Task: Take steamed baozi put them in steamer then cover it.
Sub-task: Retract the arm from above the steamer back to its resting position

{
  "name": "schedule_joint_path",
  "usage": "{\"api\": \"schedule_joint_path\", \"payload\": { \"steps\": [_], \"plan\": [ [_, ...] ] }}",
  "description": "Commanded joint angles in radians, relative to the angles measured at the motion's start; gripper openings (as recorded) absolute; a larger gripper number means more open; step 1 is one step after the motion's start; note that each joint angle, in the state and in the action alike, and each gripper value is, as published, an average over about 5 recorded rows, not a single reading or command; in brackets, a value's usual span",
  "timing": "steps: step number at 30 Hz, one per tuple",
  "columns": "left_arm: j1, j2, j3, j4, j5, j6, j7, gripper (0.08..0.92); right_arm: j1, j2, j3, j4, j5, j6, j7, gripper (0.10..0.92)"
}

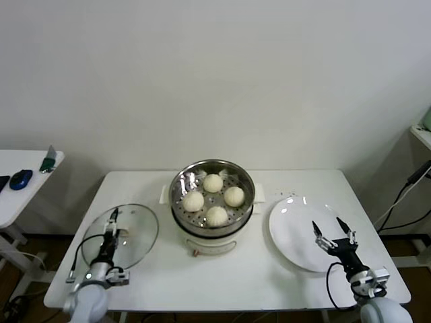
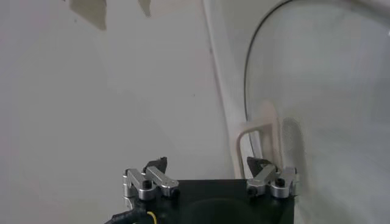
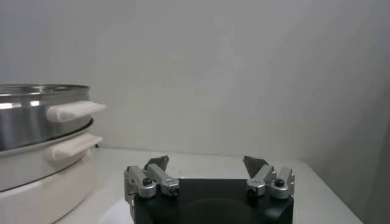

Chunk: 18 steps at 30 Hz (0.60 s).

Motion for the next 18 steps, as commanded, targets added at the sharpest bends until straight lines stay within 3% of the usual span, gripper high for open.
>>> {"api": "schedule_joint_path", "payload": {
  "steps": [1, 8, 18],
  "plan": [
    [-0.046, 0.002, 0.007, 0.044, -0.024, -0.001, -0.005, 0.823, -0.003, 0.012, 0.0, -0.006, -0.017, 0.004, -0.007, 0.823],
    [-0.057, 0.002, 0.006, 0.072, -0.031, -0.011, -0.002, 0.79, -0.003, 0.022, -0.001, -0.013, -0.03, 0.008, -0.015, 0.823],
    [-0.052, -0.002, 0.007, 0.079, -0.047, -0.019, 0.006, 0.506, 0.005, 0.036, -0.003, -0.023, -0.049, 0.016, -0.022, 0.823]
  ]
}}
